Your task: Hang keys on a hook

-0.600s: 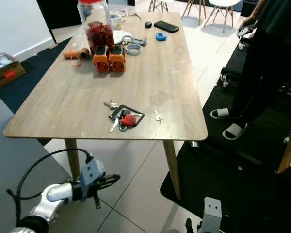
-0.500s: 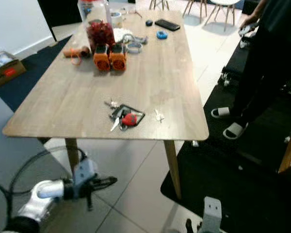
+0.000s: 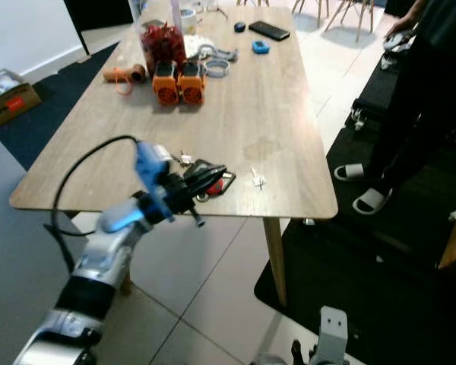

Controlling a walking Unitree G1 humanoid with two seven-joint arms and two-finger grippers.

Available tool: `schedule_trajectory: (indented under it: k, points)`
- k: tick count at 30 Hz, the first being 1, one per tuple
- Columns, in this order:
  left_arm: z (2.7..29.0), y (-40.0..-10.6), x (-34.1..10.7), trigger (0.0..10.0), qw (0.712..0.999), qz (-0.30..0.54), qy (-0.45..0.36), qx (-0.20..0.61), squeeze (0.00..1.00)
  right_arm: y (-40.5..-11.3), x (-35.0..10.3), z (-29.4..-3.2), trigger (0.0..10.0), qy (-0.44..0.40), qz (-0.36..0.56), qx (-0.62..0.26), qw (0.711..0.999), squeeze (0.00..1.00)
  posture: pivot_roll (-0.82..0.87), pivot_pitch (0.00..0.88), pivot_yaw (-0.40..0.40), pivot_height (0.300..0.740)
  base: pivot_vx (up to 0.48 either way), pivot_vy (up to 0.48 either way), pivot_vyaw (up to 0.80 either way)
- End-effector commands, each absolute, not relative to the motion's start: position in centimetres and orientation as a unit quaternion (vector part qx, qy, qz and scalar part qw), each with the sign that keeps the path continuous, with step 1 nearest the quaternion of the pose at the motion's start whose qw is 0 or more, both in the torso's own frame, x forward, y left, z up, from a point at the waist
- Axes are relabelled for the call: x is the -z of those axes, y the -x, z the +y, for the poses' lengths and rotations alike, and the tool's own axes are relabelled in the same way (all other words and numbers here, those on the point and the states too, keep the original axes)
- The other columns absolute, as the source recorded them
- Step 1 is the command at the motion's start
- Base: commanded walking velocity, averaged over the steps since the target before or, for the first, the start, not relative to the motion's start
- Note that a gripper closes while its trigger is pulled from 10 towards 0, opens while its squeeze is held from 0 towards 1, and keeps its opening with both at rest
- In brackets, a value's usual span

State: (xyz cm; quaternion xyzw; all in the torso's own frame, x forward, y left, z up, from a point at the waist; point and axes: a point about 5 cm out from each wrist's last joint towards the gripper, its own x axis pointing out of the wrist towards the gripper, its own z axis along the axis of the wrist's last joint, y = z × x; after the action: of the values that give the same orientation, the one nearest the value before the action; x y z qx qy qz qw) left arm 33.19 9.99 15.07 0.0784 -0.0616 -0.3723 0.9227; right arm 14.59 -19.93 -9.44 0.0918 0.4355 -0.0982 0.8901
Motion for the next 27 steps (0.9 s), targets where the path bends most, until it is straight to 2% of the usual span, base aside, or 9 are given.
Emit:
schedule_trajectory:
  k: [1, 8, 18, 19, 20, 21, 23, 25, 27]
  points:
    - [10.3, -33.6, -13.9, 10.0, 0.938, -0.028, -0.114, 0.326, 0.00, -14.2, 9.6, -20.0, 10.0, -0.094, 0.436, 0.103, 0.889, 0.00, 0.02, 0.082, 0.015, 0.740, 0.000, 0.000, 0.00]
    - [12.3, -35.2, -14.3, 10.0, 0.979, -0.003, -0.110, 0.171, 0.00, -13.7, 9.7, -19.9, 10.0, -0.096, 0.439, 0.106, 0.887, 0.00, 0.01, 0.091, 0.023, 0.740, 0.000, 0.000, 0.00]
    - [14.2, -35.9, -12.9, 10.0, 0.987, 0.044, -0.091, 0.123, 0.04, -13.7, 9.7, -19.9, 10.0, -0.095, 0.439, 0.104, 0.887, 0.00, 0.01, 0.097, 0.019, 0.740, 0.000, 0.000, 0.00]
    - [14.3, -35.8, -12.7, 10.0, 0.988, 0.053, -0.084, 0.122, 0.49, -13.7, 9.7, -19.9, 10.0, -0.095, 0.439, 0.103, 0.887, 0.00, 0.01, 0.097, 0.019, 0.740, 0.000, 0.000, 0.00]
    - [14.3, -35.8, -12.6, 10.0, 0.988, 0.059, -0.080, 0.122, 0.49, -13.7, 9.7, -19.9, 10.0, -0.094, 0.439, 0.103, 0.887, 0.00, 0.01, 0.097, 0.019, 0.740, 0.000, 0.000, 0.00]
    - [14.3, -35.8, -12.4, 10.0, 0.987, 0.064, -0.074, 0.124, 0.90, -13.8, 9.7, -19.9, 10.0, -0.094, 0.439, 0.103, 0.888, 0.00, 0.01, 0.097, 0.019, 0.740, 0.000, 0.000, 0.00]
    - [14.3, -35.7, -12.3, 10.0, 0.988, 0.066, -0.071, 0.124, 0.90, -13.8, 9.7, -19.9, 10.0, -0.094, 0.439, 0.103, 0.888, 0.00, 0.01, 0.097, 0.019, 0.740, 0.000, 0.000, 0.00]
    - [13.7, -35.5, -12.2, 10.0, 0.986, 0.068, -0.033, 0.146, 0.79, -13.8, 9.7, -20.0, 10.0, -0.093, 0.439, 0.103, 0.888, 0.00, 0.01, 0.093, 0.019, 0.740, 0.000, 0.000, 0.00]
    - [13.5, -35.4, -12.1, 10.0, 0.985, 0.067, -0.016, 0.158, 0.79, -13.8, 9.7, -20.1, 10.0, -0.093, 0.439, 0.103, 0.888, 0.00, 0.01, 0.093, 0.019, 0.740, 0.000, 0.000, 0.00]
